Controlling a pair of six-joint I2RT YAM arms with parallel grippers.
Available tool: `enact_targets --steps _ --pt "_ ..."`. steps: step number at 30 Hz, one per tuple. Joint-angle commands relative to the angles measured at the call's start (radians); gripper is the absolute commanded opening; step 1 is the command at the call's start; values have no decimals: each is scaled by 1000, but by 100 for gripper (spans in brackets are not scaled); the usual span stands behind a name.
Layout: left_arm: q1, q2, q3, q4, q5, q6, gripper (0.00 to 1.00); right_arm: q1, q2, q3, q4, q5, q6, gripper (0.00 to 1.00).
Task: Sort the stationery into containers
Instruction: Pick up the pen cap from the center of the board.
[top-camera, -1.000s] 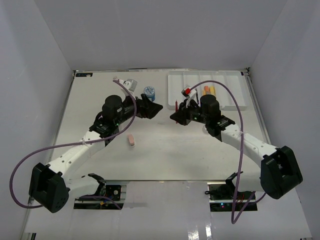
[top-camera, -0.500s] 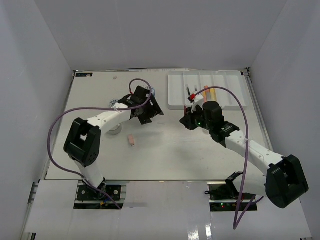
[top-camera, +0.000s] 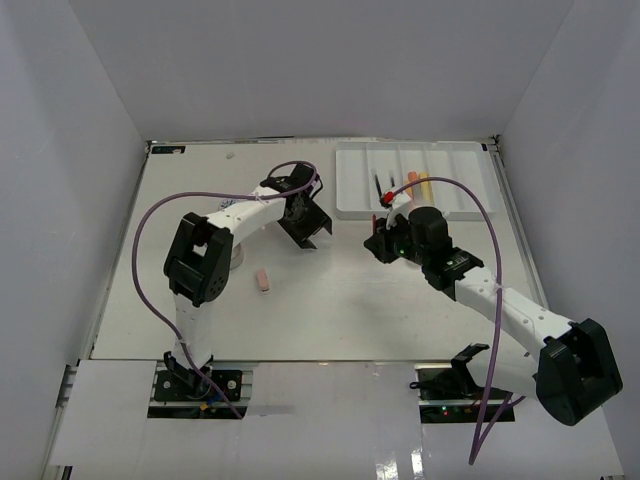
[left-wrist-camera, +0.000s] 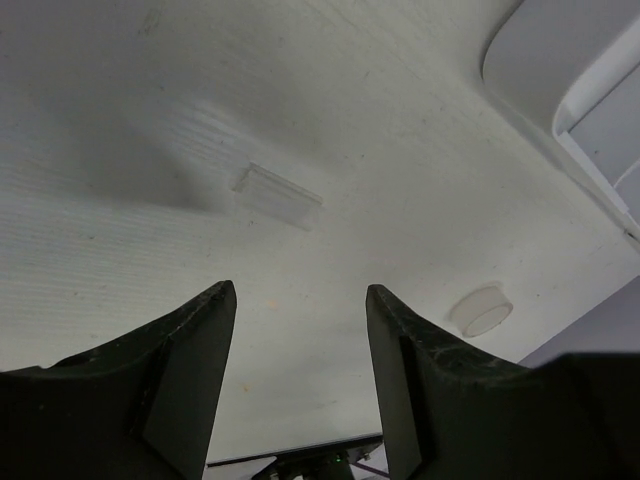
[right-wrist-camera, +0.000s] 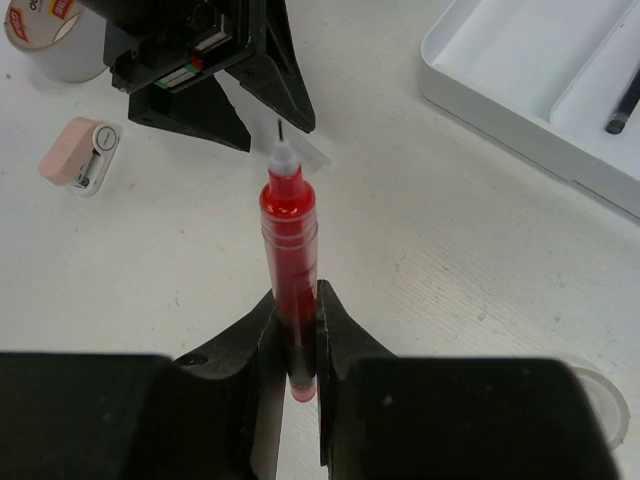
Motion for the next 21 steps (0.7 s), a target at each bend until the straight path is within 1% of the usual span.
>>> enact_targets --steps 1,4,8,11,21 --pt "-4 34 78 -103 6 -84 65 -4 -25 -13 33 19 -17 8" --pt "-5 66 116 -138 -22 -108 62 -4 -32 -17 35 19 -15 8" --pt "-5 83 141 -146 -57 -125 59 -4 -39 -23 41 16 -17 8" --pt "-5 104 164 -157 -54 -140 58 -5 -42 -25 42 16 -15 8" --pt "-5 146 173 -157 -47 -183 56 -4 -52 -34 45 22 -17 8"
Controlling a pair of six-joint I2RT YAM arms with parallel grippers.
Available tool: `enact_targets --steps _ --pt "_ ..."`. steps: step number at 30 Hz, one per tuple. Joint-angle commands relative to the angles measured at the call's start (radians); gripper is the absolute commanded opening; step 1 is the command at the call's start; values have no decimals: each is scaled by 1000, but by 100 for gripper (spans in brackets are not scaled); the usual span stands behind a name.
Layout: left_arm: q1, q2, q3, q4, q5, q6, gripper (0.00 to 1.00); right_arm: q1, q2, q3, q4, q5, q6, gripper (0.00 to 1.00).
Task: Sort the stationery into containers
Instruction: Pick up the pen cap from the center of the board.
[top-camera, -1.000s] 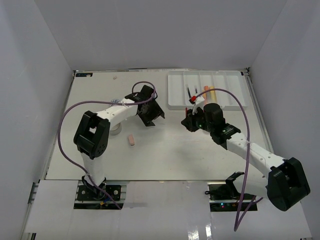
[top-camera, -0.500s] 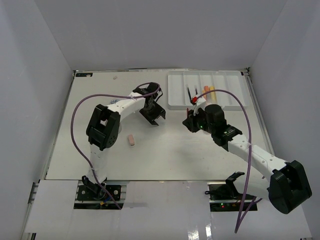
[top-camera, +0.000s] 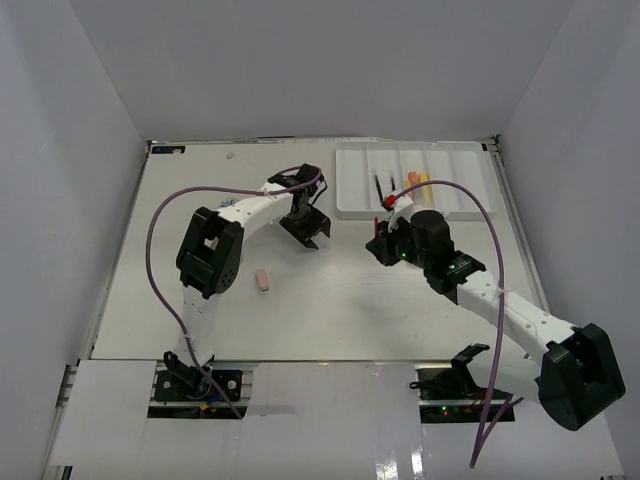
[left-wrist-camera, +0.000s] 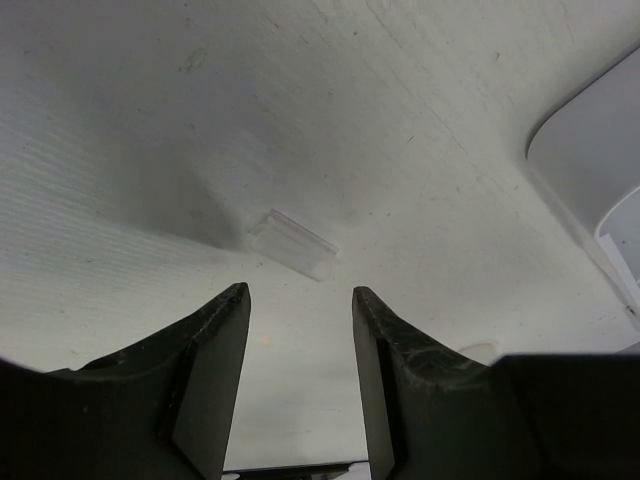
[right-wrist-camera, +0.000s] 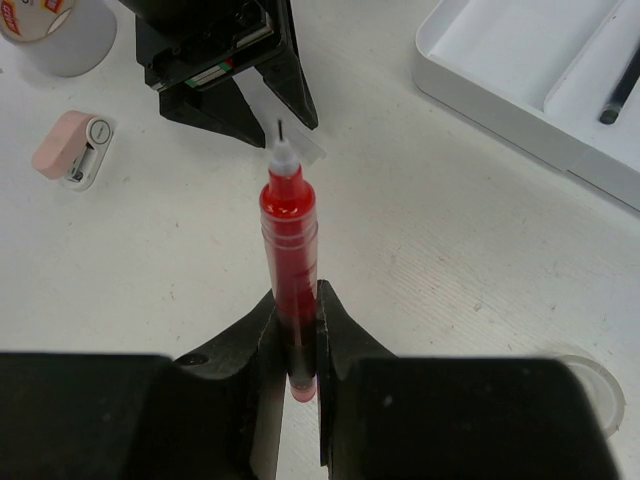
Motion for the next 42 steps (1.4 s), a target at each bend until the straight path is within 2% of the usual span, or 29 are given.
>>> enact_targets --steps 1,15,28,33,42 --pt "-5 18 40 -35 -13 -67 56 -5 -24 -7 48 10 -10 8" --pt "-5 60 40 -22 -19 -96 50 -4 -38 -16 51 12 -11 8" --pt "-5 21 -1 -15 -31 -96 28 -5 -41 -14 52 10 -11 8" --pt "-5 -47 -52 4 -43 -73 24 -5 -41 -13 52 -23 -16 8" --pt "-5 -267 -217 195 -102 83 11 -4 -18 3 75 -187 -20 8"
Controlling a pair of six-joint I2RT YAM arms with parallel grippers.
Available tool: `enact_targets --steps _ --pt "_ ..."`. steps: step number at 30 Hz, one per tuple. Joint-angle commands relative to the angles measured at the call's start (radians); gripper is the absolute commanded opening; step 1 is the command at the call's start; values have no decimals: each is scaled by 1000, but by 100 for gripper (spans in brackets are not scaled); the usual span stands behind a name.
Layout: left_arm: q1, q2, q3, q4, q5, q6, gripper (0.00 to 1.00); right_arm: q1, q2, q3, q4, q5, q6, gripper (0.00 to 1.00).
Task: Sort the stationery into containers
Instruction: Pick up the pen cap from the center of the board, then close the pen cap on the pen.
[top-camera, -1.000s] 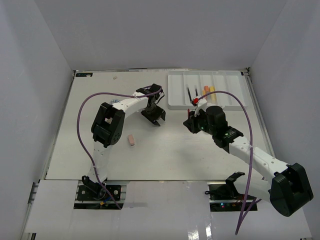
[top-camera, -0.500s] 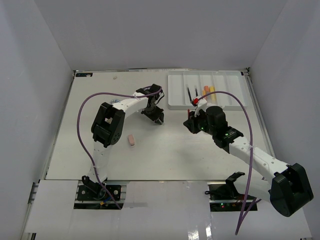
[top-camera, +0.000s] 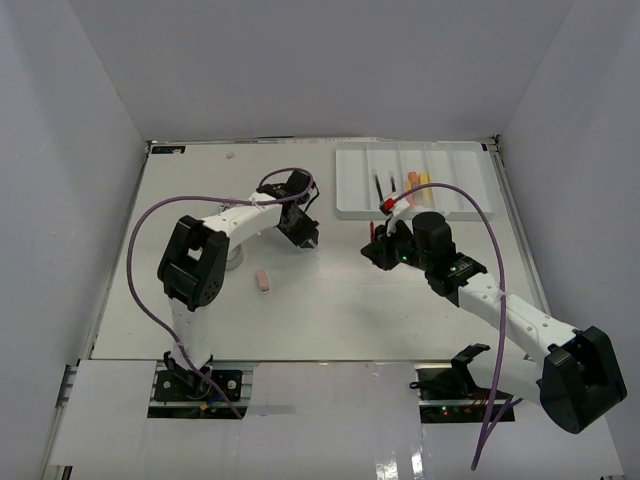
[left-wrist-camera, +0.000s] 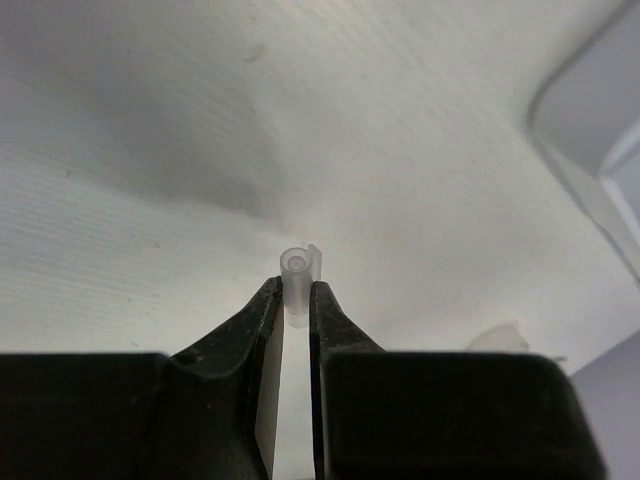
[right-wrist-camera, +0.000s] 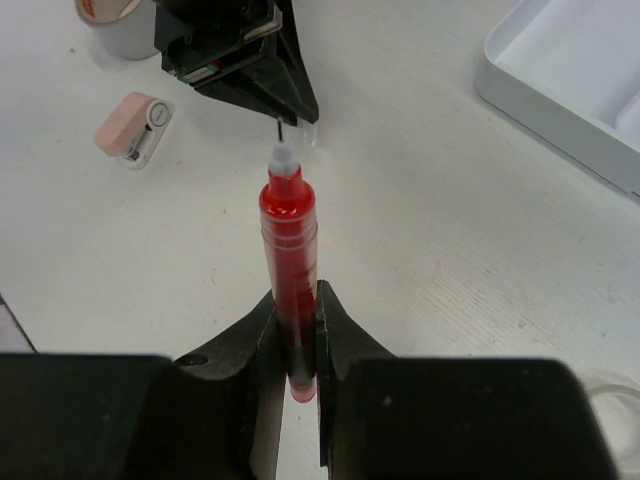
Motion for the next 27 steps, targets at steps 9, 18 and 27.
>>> enact_targets --steps 9,18,27 --pt "-5 -386 -207 509 -36 378 7 31 77 78 76 -239 -3 8" --pt "-5 -567 -247 730 79 657 5 88 207 200 68 -302 17 8" --pt "-5 -622 -256 741 194 786 5 96 296 310 35 -325 11 8"
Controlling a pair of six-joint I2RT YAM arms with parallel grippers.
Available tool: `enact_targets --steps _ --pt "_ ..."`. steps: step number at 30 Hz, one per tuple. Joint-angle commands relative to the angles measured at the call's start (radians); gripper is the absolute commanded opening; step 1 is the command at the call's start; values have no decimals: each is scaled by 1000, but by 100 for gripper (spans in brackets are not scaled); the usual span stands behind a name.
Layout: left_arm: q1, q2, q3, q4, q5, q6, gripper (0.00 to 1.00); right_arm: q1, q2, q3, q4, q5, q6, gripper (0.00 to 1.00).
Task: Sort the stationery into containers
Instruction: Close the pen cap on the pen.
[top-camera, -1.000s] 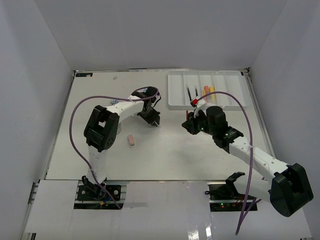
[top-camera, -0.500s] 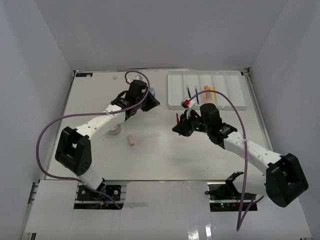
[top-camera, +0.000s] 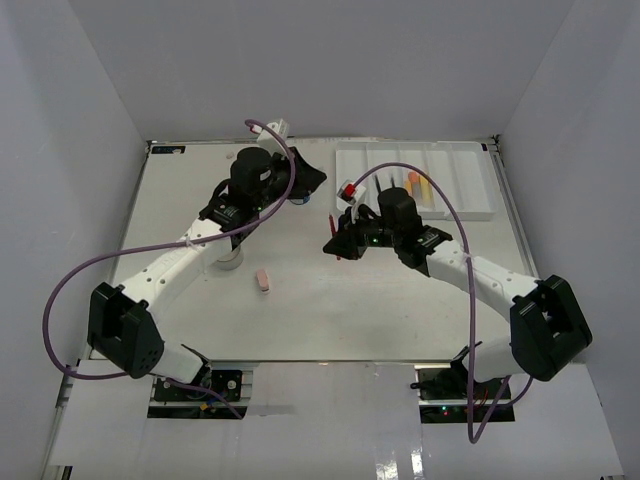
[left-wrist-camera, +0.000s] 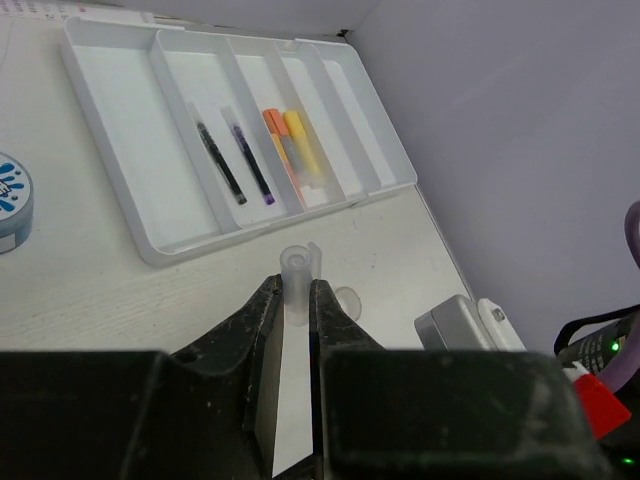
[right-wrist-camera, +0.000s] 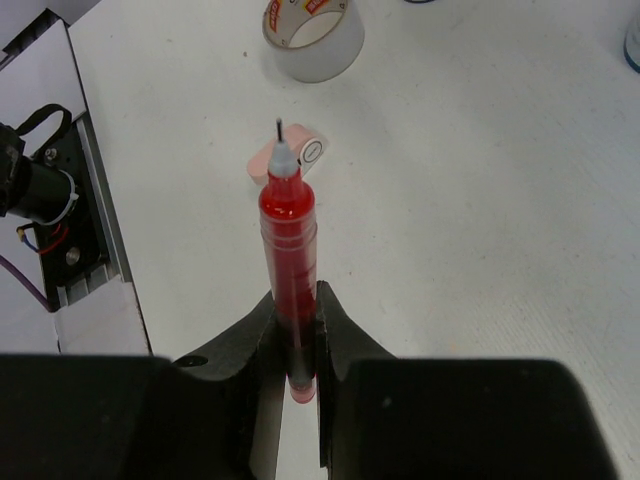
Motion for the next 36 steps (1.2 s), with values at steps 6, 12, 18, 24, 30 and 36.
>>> enact_targets --steps 6,12,18,24,30,36 --pt "-6 -75 -12 11 91 124 4 3 41 107 -28 -13 -18 8" --pt "-9 -95 -20 8 112 147 4 3 63 135 -33 4 -17 8" --pt "-14 -119 -34 8 129 172 4 2 77 158 -37 16 -24 8" --pt "-15 -133 -60 10 146 185 4 3 72 171 -36 24 -26 8" --pt "-15 -148 -83 19 160 184 4 -1 66 179 -34 32 -26 8" --pt "-17 -168 -92 26 172 187 4 0 66 184 -33 28 -27 8"
